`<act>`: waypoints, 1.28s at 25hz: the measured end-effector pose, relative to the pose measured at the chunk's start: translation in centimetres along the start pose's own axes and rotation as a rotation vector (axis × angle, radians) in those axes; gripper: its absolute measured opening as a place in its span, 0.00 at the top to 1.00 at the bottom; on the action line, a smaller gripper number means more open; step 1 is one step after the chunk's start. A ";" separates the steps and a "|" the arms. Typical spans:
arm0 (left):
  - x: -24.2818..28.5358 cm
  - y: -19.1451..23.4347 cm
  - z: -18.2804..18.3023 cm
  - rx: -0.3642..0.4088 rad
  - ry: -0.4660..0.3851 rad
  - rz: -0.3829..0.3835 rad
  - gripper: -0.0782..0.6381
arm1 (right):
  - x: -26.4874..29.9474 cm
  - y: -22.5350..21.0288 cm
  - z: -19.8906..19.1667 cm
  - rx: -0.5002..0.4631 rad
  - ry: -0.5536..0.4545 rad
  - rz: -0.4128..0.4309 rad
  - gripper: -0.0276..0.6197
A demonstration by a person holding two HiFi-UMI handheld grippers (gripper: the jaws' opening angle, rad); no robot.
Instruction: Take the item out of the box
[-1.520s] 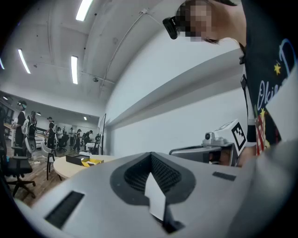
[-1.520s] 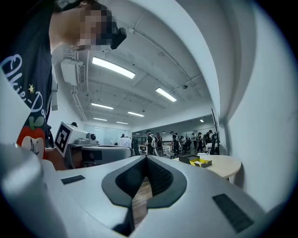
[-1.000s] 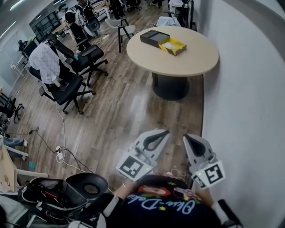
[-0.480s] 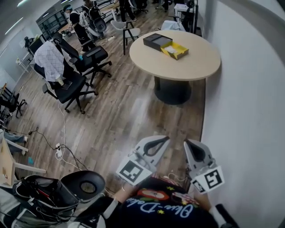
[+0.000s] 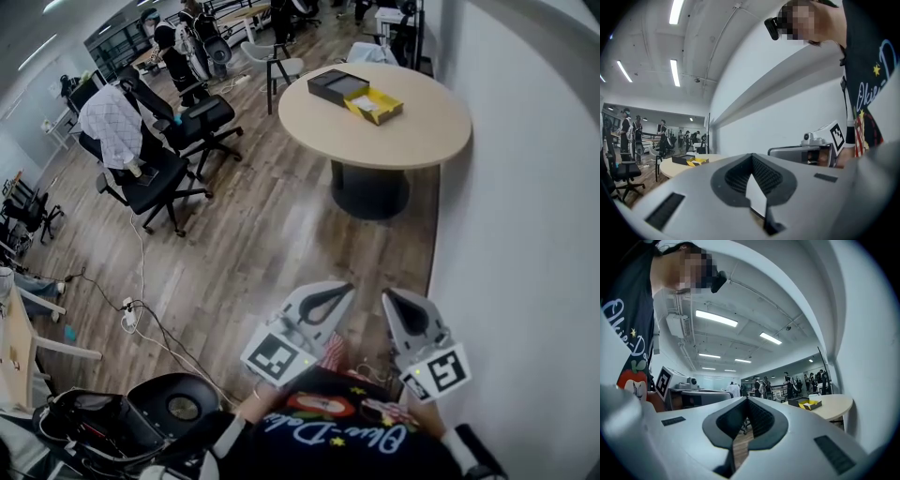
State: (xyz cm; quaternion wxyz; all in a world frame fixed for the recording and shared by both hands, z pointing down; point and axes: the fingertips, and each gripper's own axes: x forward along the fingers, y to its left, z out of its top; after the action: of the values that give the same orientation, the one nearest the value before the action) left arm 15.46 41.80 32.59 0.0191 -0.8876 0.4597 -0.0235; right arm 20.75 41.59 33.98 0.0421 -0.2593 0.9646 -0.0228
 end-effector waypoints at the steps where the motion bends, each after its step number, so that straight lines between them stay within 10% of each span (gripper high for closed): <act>1: 0.3 0.2 -0.1 0.004 0.000 -0.002 0.90 | 0.2 -0.2 -0.1 0.000 0.001 0.001 0.96; 32: 11.9 21.0 -0.6 -0.038 -0.069 -0.191 0.90 | 19.3 -12.5 0.4 -0.066 0.071 -0.187 0.96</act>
State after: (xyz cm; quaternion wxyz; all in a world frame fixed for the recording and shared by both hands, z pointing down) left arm 5.11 19.95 32.33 0.0157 -0.9279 0.3723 0.0140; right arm 10.36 21.02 33.03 -0.0029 -0.3484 0.9373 -0.0040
